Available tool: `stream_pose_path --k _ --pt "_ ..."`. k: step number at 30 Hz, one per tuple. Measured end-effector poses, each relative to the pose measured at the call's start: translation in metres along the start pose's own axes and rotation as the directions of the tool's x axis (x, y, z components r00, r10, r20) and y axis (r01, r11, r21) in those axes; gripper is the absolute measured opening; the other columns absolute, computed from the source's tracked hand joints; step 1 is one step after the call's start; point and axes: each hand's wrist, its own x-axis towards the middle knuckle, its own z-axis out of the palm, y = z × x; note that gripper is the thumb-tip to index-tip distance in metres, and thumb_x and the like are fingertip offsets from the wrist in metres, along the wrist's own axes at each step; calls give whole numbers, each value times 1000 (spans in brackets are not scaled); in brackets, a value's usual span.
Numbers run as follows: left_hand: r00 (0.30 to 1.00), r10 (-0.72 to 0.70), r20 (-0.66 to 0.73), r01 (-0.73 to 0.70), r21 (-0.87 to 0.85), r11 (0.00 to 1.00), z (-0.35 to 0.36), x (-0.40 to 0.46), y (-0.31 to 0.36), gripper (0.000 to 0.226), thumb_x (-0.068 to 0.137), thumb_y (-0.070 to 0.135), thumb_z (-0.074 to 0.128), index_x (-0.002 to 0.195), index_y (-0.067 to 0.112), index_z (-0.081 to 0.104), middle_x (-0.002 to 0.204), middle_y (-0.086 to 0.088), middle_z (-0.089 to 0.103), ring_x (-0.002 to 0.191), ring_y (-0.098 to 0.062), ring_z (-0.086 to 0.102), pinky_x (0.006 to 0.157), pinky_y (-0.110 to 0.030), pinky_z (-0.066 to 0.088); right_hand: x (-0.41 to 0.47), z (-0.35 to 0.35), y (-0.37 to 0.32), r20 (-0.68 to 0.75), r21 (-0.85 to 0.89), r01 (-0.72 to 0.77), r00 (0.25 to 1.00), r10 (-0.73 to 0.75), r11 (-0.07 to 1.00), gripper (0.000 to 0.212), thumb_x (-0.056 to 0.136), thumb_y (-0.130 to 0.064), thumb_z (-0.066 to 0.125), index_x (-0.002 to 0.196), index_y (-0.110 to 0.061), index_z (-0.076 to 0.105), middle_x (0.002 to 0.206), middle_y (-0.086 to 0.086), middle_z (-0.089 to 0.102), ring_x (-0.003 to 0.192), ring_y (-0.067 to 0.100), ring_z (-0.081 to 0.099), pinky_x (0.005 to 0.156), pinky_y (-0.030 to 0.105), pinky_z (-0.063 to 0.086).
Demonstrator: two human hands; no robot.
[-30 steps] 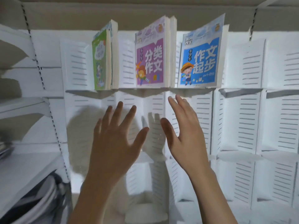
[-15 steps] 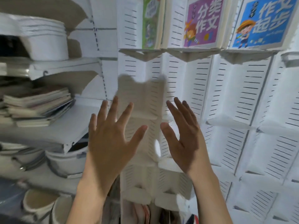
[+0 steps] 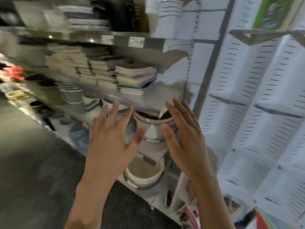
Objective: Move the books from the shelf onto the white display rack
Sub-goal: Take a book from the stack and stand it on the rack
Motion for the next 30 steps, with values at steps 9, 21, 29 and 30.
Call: stream_pose_path --k 9,21,29,30 --pt "986 -160 -42 160 1 987 -55 -51 -131 87 84 80 5 156 35 24 167 0 11 154 -20 2 122 -43 6 -6 114 -108 170 169 84 979 -113 982 59 100 -55 35 151 -27 36 161 -7 28 151 7 13 120 33 21" --pt "953 -285 -102 283 -28 959 -50 -9 -261 87 82 84 3 155 41 23 167 4 9 154 -18 3 121 -42 7 51 250 -147 231 305 92 959 -167 948 59 97 -53 43 149 -26 42 159 -8 33 149 6 18 120 38 26" --pt "927 -353 -125 364 77 928 -55 97 -370 83 84 78 9 155 38 23 167 4 6 154 -16 -2 122 -41 6 158 382 -167 229 437 51 959 -165 898 61 95 -57 40 147 -26 44 159 -7 34 149 7 21 120 43 27" --pt "926 -355 -131 367 85 926 -56 111 -383 82 85 77 9 155 38 23 167 4 7 154 -16 -2 122 -40 5 172 396 -170 239 449 37 958 -160 893 62 95 -58 39 148 -27 42 159 -8 33 149 5 19 121 42 25"
